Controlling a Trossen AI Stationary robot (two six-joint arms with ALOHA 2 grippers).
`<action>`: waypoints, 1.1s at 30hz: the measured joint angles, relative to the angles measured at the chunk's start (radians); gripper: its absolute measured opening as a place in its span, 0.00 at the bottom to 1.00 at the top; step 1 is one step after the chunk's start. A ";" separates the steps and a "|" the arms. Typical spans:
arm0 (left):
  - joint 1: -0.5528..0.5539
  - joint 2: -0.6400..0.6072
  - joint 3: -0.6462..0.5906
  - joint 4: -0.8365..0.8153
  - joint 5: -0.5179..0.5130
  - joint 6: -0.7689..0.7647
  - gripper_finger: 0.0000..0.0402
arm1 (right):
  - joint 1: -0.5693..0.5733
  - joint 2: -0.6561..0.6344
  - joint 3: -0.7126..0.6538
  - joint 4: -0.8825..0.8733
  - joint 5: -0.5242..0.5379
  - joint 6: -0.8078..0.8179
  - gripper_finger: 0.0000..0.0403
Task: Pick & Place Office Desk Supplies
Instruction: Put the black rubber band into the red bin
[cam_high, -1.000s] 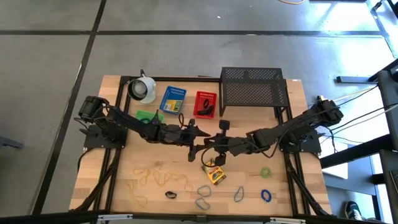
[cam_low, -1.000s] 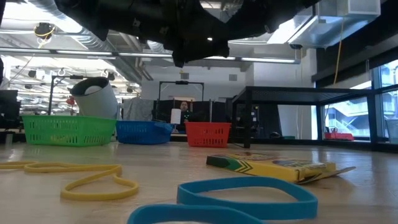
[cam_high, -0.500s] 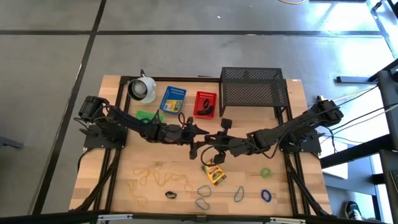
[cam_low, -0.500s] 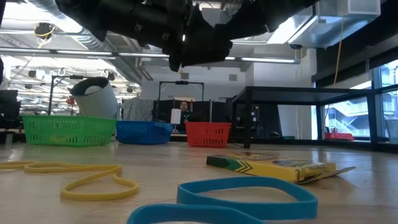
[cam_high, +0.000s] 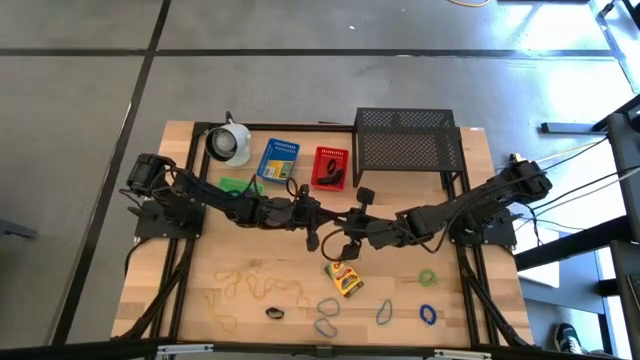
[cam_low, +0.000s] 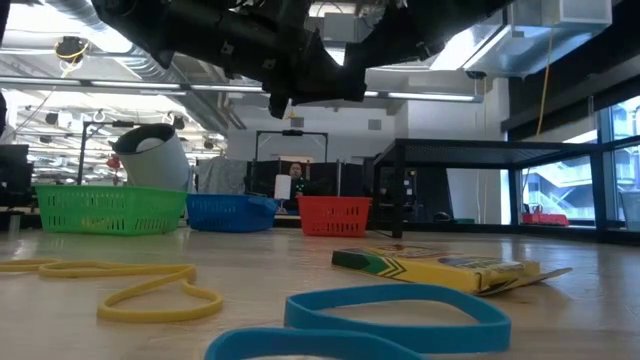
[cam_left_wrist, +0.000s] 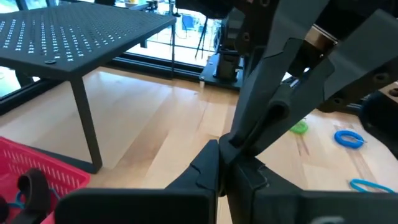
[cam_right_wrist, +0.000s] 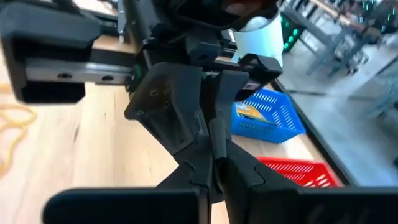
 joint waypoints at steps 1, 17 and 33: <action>0.000 0.000 0.000 0.000 -0.001 -0.002 0.02 | -0.001 0.000 0.000 0.000 0.000 0.026 0.05; 0.002 0.000 0.000 -0.009 -0.019 -0.001 0.02 | 0.018 -0.083 0.000 -0.179 0.186 0.133 0.39; 0.032 0.000 0.000 -0.033 -0.139 0.031 0.02 | 0.230 -0.311 0.000 -0.427 0.138 0.342 0.45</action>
